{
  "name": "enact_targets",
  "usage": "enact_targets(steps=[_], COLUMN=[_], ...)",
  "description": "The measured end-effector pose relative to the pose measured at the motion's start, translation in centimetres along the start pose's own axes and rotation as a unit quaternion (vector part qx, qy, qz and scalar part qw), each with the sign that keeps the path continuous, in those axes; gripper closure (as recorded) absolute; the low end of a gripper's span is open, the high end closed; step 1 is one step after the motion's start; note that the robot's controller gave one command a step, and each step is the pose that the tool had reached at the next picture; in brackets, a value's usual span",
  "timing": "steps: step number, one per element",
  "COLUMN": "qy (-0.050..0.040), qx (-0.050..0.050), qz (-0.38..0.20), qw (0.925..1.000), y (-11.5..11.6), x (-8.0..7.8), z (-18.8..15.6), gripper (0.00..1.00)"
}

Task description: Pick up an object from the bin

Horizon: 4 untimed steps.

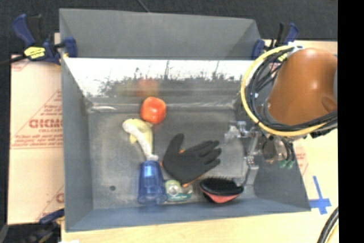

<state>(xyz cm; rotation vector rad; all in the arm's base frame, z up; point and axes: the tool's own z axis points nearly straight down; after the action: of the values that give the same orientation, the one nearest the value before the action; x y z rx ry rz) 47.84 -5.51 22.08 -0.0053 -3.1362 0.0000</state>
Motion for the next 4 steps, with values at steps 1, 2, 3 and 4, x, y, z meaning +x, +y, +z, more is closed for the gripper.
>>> enact_targets(steps=[1, 2, 3, 4], qy=[-0.0043, -0.006, -0.007, -0.005], qx=[0.001, 0.001, 0.001, 0.0], qz=[-0.002, -0.088, -0.087, -0.079], qw=[1.0, 0.9961, 0.9962, 0.9968], y=[0.0, 3.9, 5.7, 4.4], x=[-0.2, -5.1, -7.3, -6.2], z=[-0.4, 10.7, 6.6, 12.1], gripper=[0.0, 0.0, 0.0, 0.0])
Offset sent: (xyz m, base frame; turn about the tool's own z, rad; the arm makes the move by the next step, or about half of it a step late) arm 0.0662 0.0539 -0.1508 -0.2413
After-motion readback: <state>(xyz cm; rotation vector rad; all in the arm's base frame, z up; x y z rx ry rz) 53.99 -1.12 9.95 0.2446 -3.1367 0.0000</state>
